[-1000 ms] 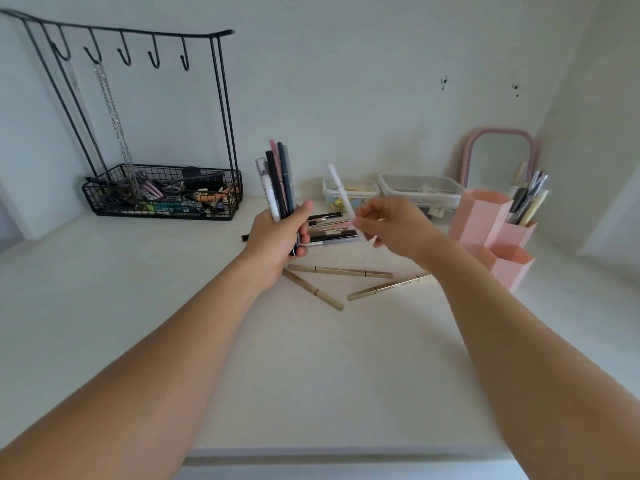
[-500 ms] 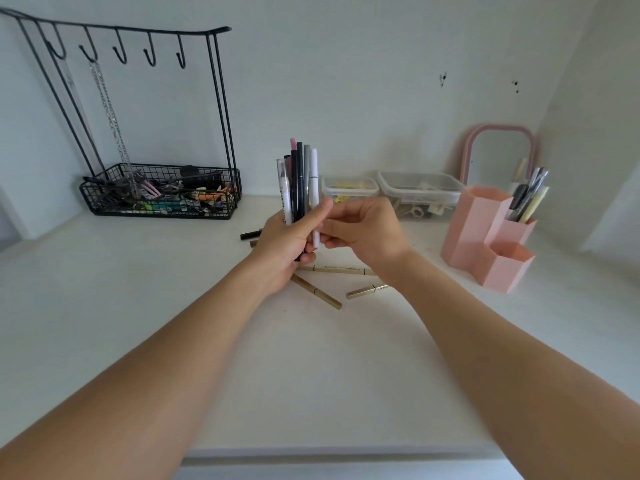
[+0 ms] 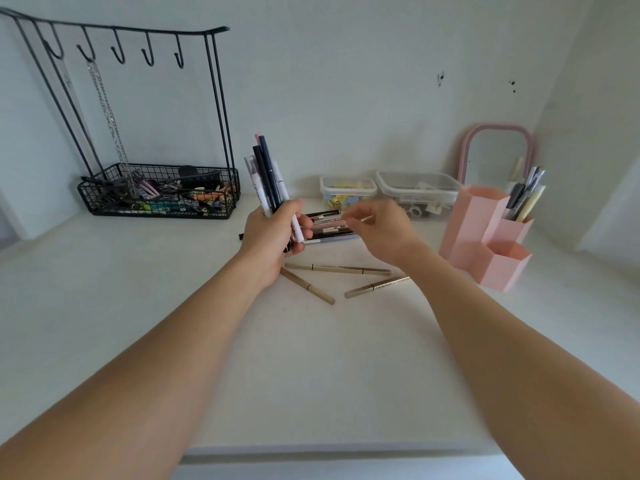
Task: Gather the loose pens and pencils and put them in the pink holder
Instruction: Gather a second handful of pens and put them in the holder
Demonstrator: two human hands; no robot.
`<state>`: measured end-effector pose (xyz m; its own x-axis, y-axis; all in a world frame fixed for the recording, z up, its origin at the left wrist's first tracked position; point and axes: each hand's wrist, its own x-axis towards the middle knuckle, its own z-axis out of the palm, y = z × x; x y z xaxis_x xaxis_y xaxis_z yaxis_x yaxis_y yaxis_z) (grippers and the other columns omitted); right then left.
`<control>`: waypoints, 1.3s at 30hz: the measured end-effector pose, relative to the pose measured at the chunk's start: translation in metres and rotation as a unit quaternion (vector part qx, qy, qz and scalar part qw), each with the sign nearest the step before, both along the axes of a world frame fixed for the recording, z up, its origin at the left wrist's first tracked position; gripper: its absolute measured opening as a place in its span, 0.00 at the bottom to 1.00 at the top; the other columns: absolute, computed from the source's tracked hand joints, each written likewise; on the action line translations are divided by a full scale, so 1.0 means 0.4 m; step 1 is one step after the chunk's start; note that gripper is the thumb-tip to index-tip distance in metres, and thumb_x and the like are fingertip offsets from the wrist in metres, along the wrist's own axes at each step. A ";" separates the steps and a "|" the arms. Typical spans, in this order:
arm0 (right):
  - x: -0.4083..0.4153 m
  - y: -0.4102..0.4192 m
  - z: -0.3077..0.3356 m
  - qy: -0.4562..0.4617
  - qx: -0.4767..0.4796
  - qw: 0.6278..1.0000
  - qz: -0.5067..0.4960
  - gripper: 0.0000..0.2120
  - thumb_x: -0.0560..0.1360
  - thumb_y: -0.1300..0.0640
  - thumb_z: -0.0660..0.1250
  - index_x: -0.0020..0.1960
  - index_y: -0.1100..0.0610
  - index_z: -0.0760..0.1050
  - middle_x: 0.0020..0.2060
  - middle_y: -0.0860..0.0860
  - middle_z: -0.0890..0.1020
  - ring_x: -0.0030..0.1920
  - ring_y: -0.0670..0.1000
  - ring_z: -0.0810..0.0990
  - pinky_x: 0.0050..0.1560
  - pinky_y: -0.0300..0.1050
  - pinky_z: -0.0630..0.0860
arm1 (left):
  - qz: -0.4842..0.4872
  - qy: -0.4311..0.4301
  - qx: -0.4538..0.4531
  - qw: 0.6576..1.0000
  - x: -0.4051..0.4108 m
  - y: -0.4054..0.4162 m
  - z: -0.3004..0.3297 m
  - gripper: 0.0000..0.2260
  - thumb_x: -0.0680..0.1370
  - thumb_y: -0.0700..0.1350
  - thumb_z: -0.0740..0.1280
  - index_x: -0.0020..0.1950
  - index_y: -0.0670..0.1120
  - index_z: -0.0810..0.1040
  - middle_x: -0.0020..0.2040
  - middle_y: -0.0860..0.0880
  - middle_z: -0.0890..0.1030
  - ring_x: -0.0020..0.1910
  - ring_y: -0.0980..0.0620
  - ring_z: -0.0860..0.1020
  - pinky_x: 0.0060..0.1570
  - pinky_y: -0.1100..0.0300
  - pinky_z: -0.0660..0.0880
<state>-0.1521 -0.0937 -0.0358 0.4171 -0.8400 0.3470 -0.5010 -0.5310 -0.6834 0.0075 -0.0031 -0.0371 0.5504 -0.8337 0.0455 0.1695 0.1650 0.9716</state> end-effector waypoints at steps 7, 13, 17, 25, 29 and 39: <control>-0.028 -0.026 -0.025 0.163 -0.033 0.986 0.002 0.12 0.79 0.56 0.65 0.61 0.52 0.80 0.58 0.47 0.82 0.57 0.51 0.78 0.53 0.39 0.68 | 0.004 0.007 0.002 1.000 0.016 -0.001 -0.008 0.10 0.80 0.46 0.70 0.42 0.48 0.71 0.28 0.51 0.73 0.26 0.53 0.72 0.23 0.65 0.66; -0.028 -0.026 -0.021 0.220 -0.068 0.973 -0.006 0.11 0.79 0.58 0.64 0.60 0.53 0.80 0.58 0.52 0.80 0.58 0.55 0.78 0.60 0.49 0.74 | -0.002 -0.006 0.002 1.000 0.021 -0.003 -0.010 0.13 0.78 0.48 0.72 0.41 0.50 0.70 0.27 0.53 0.70 0.25 0.54 0.68 0.22 0.64 0.63; -0.030 -0.025 -0.017 0.248 -0.086 0.965 -0.021 0.08 0.78 0.57 0.67 0.56 0.52 0.81 0.56 0.53 0.78 0.57 0.55 0.77 0.58 0.50 0.75 | -0.013 -0.015 0.004 1.000 0.016 -0.002 -0.014 0.13 0.78 0.49 0.73 0.41 0.50 0.70 0.27 0.53 0.69 0.25 0.55 0.67 0.22 0.64 0.63; -0.042 -0.031 -0.007 0.251 -0.066 0.966 0.008 0.04 0.77 0.60 0.69 0.49 0.53 0.82 0.48 0.50 0.82 0.50 0.53 0.80 0.54 0.47 0.77 | -0.019 -0.019 0.005 1.000 0.015 0.001 -0.013 0.14 0.78 0.53 0.73 0.42 0.50 0.70 0.28 0.53 0.69 0.26 0.55 0.67 0.23 0.63 0.65; -0.052 -0.030 0.027 0.142 -0.048 0.988 0.023 0.04 0.78 0.62 0.67 0.48 0.55 0.79 0.42 0.48 0.79 0.41 0.45 0.75 0.41 0.36 0.70 | -0.019 -0.020 -0.009 1.000 0.013 0.005 -0.009 0.14 0.77 0.53 0.74 0.42 0.50 0.71 0.28 0.53 0.69 0.26 0.55 0.67 0.25 0.63 0.64; 0.010 0.071 0.045 -0.191 0.218 0.934 0.206 0.02 0.78 0.65 0.67 0.47 0.61 0.78 0.35 0.52 0.80 0.35 0.47 0.79 0.39 0.40 0.78 | -0.082 -0.048 -0.017 0.995 -0.018 0.011 -0.014 0.14 0.75 0.56 0.75 0.44 0.48 0.75 0.28 0.53 0.70 0.27 0.56 0.68 0.25 0.64 0.64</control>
<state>-0.1480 -0.0653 -0.0177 0.6517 -0.7320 0.1986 0.0100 -0.2535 -0.9673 0.0003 0.0011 -0.0428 0.3985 -0.9092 0.1203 0.1035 0.1750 0.9791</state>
